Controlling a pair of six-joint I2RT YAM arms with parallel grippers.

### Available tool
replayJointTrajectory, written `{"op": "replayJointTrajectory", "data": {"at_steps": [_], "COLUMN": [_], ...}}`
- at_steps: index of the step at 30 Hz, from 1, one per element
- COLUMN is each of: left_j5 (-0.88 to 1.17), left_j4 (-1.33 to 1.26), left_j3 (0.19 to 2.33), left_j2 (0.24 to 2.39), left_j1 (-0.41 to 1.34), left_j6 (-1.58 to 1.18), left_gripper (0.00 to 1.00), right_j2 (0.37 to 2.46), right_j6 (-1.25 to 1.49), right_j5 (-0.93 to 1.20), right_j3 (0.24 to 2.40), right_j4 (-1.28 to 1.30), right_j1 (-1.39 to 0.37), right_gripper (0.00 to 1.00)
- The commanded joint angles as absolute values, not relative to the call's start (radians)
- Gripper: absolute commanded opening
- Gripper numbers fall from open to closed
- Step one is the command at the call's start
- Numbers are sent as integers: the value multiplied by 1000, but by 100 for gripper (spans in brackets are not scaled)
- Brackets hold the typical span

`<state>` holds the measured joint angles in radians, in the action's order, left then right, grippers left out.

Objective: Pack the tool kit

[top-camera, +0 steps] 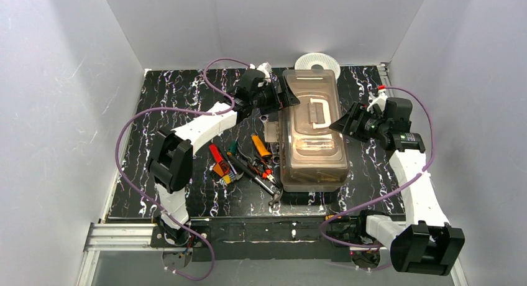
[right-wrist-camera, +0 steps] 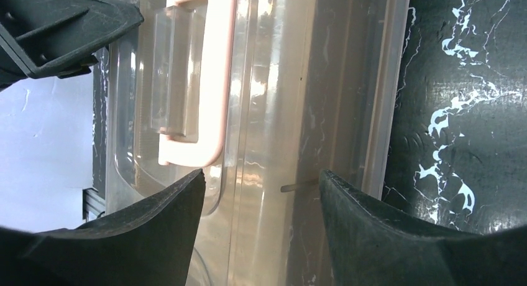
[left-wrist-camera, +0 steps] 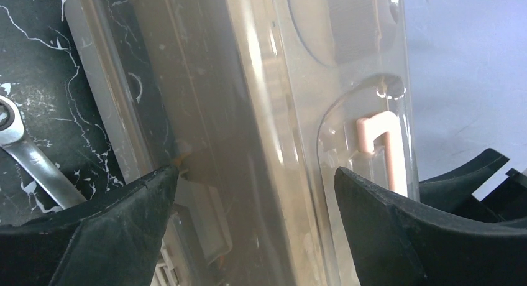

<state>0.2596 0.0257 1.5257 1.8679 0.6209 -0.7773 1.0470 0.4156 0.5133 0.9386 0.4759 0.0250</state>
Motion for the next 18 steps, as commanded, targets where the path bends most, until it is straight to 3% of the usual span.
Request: {"op": "replayJointTrajectory", "data": {"at_steps": [1,10,18], "left_j5": [237,193,236], "left_j4": [119,180,236], "left_j3": [1560,1585,1747], "left_j2": [1759,1616,1728], "left_j1": [635,684,798], "left_j6": [-692,-651,-658], "left_gripper": [98,98,90], "right_j2": [1006,1015,1019], "right_j6": [446,433,485], "right_j5": [497,317,244], "right_j3": [970,1112,1111], "right_j4": [526,600,587], "right_j1": [0,0,0], "right_gripper": [74,73,72]}}
